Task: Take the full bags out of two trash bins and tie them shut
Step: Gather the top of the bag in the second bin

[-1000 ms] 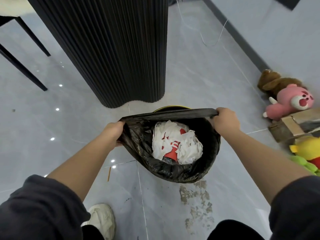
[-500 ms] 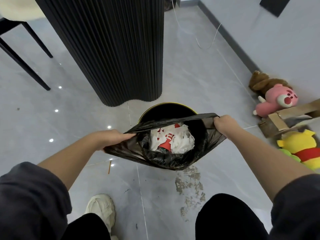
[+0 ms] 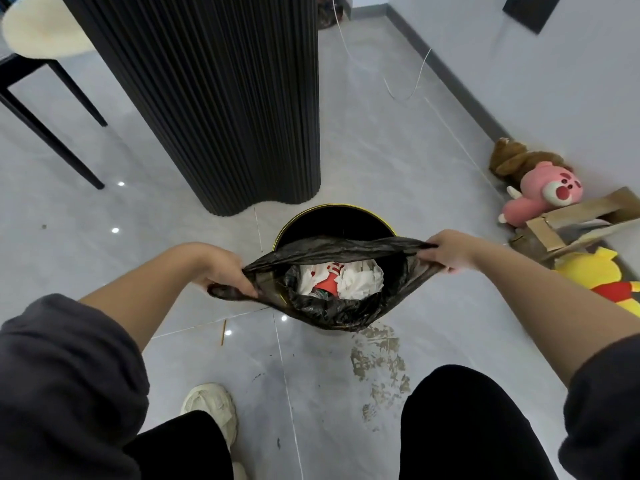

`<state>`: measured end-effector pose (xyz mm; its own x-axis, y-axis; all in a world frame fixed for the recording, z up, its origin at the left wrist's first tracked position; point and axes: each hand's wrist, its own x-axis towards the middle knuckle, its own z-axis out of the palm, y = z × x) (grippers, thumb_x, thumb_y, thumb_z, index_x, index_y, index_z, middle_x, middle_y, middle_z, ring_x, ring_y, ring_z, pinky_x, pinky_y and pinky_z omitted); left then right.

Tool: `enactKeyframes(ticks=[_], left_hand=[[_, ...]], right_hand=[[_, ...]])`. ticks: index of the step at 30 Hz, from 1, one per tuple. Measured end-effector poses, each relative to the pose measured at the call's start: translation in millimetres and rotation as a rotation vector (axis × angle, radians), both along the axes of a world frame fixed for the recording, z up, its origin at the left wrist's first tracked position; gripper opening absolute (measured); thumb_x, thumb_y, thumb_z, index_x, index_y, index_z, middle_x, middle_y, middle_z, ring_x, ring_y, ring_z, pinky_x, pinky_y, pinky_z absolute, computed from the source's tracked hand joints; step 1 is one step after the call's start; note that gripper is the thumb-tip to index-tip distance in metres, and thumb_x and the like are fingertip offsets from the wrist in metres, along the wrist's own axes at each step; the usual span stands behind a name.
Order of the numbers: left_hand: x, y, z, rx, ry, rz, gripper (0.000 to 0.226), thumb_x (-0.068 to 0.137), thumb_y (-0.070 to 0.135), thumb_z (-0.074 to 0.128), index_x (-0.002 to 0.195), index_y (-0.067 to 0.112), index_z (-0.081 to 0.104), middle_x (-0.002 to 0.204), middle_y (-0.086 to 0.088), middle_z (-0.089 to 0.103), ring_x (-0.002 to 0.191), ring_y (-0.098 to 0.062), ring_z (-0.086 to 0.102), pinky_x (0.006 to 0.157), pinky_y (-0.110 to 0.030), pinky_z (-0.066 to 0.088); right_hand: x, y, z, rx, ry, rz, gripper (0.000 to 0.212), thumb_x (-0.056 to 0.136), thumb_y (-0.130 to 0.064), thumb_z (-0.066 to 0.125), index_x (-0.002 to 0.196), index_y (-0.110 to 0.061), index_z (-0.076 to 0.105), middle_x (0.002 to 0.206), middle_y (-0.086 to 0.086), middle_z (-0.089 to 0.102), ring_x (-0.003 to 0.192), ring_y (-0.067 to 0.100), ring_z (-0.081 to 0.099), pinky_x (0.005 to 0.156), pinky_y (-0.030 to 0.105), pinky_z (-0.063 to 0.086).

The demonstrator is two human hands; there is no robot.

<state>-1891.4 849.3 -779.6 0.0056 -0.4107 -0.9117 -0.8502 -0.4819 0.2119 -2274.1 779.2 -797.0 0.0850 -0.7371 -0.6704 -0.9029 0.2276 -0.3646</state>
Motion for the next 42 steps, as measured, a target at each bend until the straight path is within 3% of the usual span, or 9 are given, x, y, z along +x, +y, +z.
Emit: enactKeyframes(ticks=[8,12,15,21,25,28,33,37,42], left_hand=[[-19.5,6.1,2.5,-0.043,0.269,0.673,0.011,0.097,0.013,0.047,0.089,0.008,0.053,0.048,0.002,0.048,0.036,-0.007,0.044,0.036,-0.018,0.041],[-9.4,1.4,32.1,-0.046,0.312,0.576,0.012,0.094,0.020,0.055,0.098,0.009,0.059,0.047,0.005,0.038,0.035,-0.005,0.029,0.034,-0.014,0.026],[-8.8,-12.9,37.0,-0.449,0.240,0.596,0.011,0.093,0.020,0.057,0.089,0.011,0.061,0.050,0.001,0.046,0.037,-0.007,0.035,0.037,-0.016,0.032],[-37.4,-48.9,31.9,-1.070,0.127,0.364,0.011,0.092,0.011,0.051,0.091,0.016,0.061,0.073,0.001,0.065,0.057,-0.010,0.063,0.051,-0.018,0.050],[-67.9,-80.9,23.1,-0.932,0.204,0.112,0.012,0.091,0.013,0.055,0.086,0.019,0.063,0.078,0.000,0.067,0.067,-0.009,0.064,0.059,-0.020,0.052],[-87.9,-107.7,11.5,-0.880,0.241,0.009,0.002,0.087,0.017,0.062,0.088,0.018,0.063,0.087,-0.001,0.068,0.079,-0.016,0.066,0.071,-0.032,0.055],[-99.7,-139.8,4.2,-0.844,0.314,-0.135,0.004,0.086,0.014,0.064,0.089,0.013,0.067,0.089,0.001,0.070,0.088,-0.014,0.064,0.083,-0.027,0.051],[-104.7,-156.5,-1.4,-0.809,0.303,-0.209,0.005,0.085,0.017,0.067,0.089,0.019,0.069,0.068,0.013,0.059,0.054,0.010,0.051,0.051,-0.005,0.036],[-109.7,-169.9,-10.8,-0.757,0.297,-0.274,0.008,0.083,0.023,0.069,0.090,0.022,0.071,0.087,0.005,0.068,0.076,-0.004,0.059,0.064,-0.008,0.043]], right_hand=[[32.5,13.1,-20.7,-0.035,-0.470,-0.863,0.027,0.090,0.002,0.033,0.088,-0.011,0.056,0.075,0.008,0.057,0.057,0.020,0.054,0.032,0.019,0.045],[33.1,8.4,-12.7,-0.104,-0.441,-0.797,0.025,0.089,-0.004,0.037,0.075,-0.015,0.054,0.068,0.005,0.049,0.055,0.020,0.043,0.037,0.016,0.038],[36.0,-2.0,-3.6,-0.272,-0.587,-0.688,0.029,0.093,-0.008,0.039,0.099,-0.016,0.066,0.088,0.008,0.064,0.077,0.024,0.060,0.066,0.032,0.052],[64.2,-1.5,9.4,-0.308,-0.679,-0.520,0.028,0.082,-0.007,0.042,0.059,-0.014,0.055,0.061,0.004,0.048,0.056,0.016,0.044,0.050,0.024,0.038],[85.3,4.6,-4.2,-0.358,-0.756,-0.438,0.040,0.087,-0.040,0.060,0.056,-0.017,0.048,0.051,-0.005,0.047,0.045,0.008,0.045,0.046,0.022,0.037],[100.7,-2.7,-26.8,-0.475,-0.795,-0.362,0.032,0.084,-0.020,0.068,0.066,-0.020,0.042,0.063,-0.003,0.045,0.059,0.011,0.044,0.058,0.026,0.038],[111.1,-17.8,-43.8,-0.071,-1.187,-0.428,0.039,0.097,-0.011,0.048,0.131,-0.027,0.052,0.117,0.003,0.067,0.107,0.022,0.065,0.092,0.037,0.052],[121.4,-22.5,-45.0,0.111,-1.264,-0.542,0.028,0.097,-0.014,0.041,0.112,-0.012,0.066,0.110,0.015,0.069,0.099,0.030,0.065,0.087,0.040,0.051],[130.5,-22.0,-40.2,0.096,-0.971,-0.402,0.046,0.088,-0.055,0.053,0.106,-0.015,0.068,0.100,0.002,0.074,0.094,0.017,0.070,0.090,0.034,0.053]])
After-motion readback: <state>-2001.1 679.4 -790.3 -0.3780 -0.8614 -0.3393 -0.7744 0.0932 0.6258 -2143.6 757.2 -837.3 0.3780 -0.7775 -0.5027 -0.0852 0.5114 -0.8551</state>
